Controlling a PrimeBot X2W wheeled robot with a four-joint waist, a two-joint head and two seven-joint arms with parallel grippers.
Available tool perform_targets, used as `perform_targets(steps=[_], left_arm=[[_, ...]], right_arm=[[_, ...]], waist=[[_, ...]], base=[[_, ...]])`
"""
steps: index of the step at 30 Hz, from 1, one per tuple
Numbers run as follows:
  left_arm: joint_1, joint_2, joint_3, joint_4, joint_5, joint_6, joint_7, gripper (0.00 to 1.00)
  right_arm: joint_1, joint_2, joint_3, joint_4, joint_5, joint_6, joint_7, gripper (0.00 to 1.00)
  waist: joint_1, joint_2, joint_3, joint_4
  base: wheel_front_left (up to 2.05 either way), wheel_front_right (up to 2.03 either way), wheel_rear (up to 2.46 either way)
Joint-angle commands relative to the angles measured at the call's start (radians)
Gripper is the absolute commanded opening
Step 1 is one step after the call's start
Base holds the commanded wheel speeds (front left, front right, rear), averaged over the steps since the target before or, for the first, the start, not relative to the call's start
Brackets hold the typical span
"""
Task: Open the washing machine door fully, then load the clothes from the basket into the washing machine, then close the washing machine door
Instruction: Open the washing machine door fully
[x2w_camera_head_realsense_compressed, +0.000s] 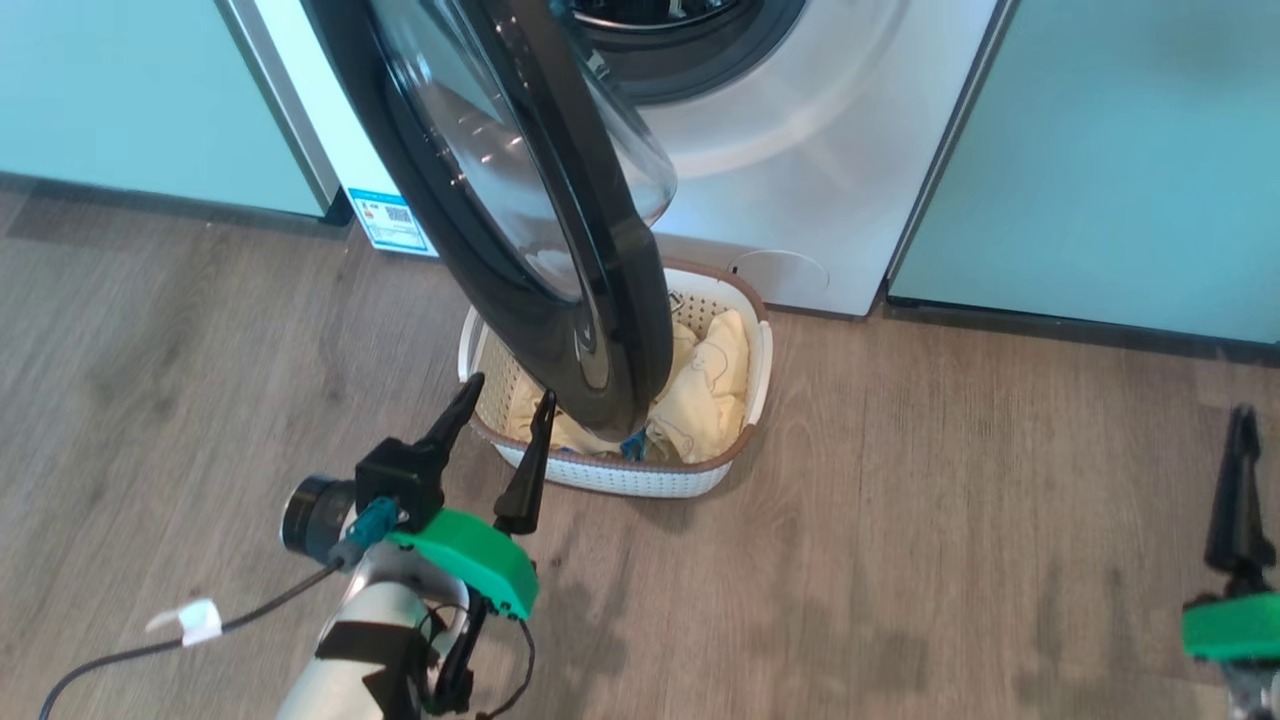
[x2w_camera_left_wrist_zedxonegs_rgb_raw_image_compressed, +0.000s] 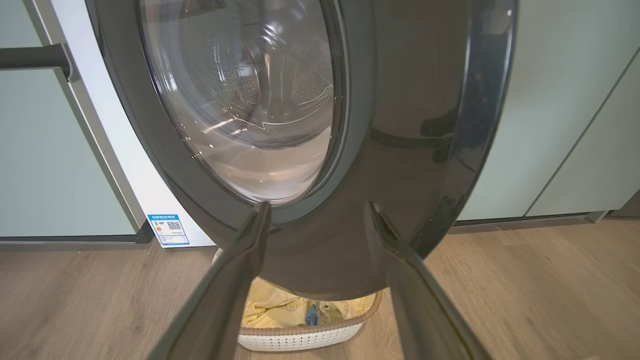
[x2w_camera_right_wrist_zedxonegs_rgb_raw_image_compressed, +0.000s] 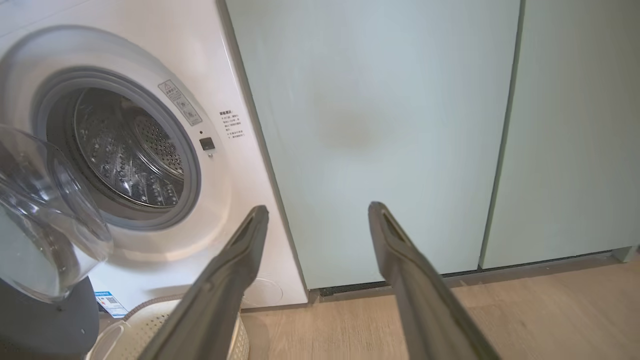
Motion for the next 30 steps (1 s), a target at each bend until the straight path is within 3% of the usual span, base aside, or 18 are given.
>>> perform_targets(steps=[1,12,30], left_arm=[[-0.012,0.013,0.045,-0.028,0.01,-0.001,-0.006,1.0],[0.012,0.013,0.068,-0.033,0.014,-0.004,-0.006,1.0],[0.008,0.013,0.077,-0.029,0.007,0.0,-0.006,1.0]], right_arm=[[0.008,-0.004,0.008,-0.055,-0.038,-0.003,-0.009,1.0],[0.127,0.031,0.007,-0.165,-0.169,-0.003,-0.009,1.0],[0.152,0.037,-0.009,-0.159,-0.132,-0.003,-0.009,1.0]], waist=[[0.0001,-0.0001,-0.009,-0.004],[0.0001,-0.0001,-0.019,-0.018],[0.0001,-0.0001,-0.016,-0.027]], base=[[0.0,0.0,0.0],[0.0,0.0,0.0],[0.0,0.0,0.0]])
